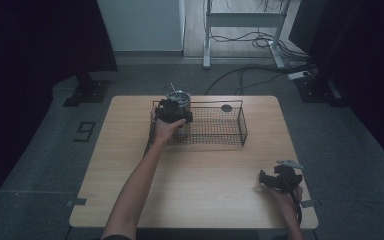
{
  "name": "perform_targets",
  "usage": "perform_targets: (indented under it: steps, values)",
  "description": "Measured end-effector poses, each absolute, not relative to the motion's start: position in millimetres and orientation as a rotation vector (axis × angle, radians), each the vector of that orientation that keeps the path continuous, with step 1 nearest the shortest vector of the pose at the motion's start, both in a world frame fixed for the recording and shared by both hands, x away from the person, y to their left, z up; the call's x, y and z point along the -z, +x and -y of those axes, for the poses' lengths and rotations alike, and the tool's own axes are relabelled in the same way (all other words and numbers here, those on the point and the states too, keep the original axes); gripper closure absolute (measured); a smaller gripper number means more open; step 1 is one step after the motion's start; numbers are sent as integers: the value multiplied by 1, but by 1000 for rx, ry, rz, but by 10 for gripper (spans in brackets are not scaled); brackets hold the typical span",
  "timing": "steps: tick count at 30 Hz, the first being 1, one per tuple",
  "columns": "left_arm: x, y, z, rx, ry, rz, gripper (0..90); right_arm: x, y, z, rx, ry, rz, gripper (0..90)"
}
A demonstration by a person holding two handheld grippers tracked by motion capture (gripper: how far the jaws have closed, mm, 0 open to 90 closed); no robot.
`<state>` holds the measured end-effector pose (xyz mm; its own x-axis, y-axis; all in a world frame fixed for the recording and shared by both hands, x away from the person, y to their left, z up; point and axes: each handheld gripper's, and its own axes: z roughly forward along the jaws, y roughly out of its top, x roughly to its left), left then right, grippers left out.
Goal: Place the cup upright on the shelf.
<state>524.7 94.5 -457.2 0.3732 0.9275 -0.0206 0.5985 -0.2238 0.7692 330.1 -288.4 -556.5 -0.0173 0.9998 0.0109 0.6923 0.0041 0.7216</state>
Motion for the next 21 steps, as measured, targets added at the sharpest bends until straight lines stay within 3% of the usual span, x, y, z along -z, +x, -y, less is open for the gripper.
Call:
perform_targets:
  steps: [21]
  values:
    - [470,509,-102,-598,1928,-1279,15,557,330,288,-763,1740,-1762,28]
